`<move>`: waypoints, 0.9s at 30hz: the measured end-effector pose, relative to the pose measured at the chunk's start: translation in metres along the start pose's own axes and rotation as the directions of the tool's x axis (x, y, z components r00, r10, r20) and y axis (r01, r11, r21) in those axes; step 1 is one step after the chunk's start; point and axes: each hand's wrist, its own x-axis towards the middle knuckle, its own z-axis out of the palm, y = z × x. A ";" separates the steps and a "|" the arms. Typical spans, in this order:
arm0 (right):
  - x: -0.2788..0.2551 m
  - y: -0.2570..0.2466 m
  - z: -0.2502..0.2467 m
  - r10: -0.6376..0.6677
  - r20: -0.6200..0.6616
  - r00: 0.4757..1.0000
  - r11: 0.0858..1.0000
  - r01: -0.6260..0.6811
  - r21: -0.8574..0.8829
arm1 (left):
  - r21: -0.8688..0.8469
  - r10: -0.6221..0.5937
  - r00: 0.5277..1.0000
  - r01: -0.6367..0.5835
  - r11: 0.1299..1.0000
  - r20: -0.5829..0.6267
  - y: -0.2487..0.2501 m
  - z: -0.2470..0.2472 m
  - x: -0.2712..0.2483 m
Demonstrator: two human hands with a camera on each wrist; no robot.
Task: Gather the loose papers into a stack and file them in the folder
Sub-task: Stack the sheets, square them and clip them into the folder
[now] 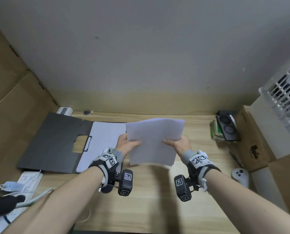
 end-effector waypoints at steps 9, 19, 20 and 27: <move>-0.003 0.017 -0.002 0.038 0.001 0.999 0.999 -0.038 -0.025 | 0.080 -0.117 0.993 0.118 0.990 -0.017 -0.020 0.008 0.004; 0.017 0.050 0.018 0.142 0.033 0.989 0.989 -0.140 -0.050 | -0.030 -0.221 0.970 0.219 0.975 -0.101 -0.041 0.004 -0.007; 0.020 0.050 0.028 0.157 0.041 0.987 0.985 -0.154 -0.074 | -0.050 -0.234 0.965 0.230 0.972 -0.122 -0.042 -0.003 -0.004; 0.036 0.052 0.109 0.190 0.102 0.976 0.972 -0.173 -0.157 | 0.051 -0.265 0.958 0.271 0.961 -0.107 -0.066 -0.091 0.039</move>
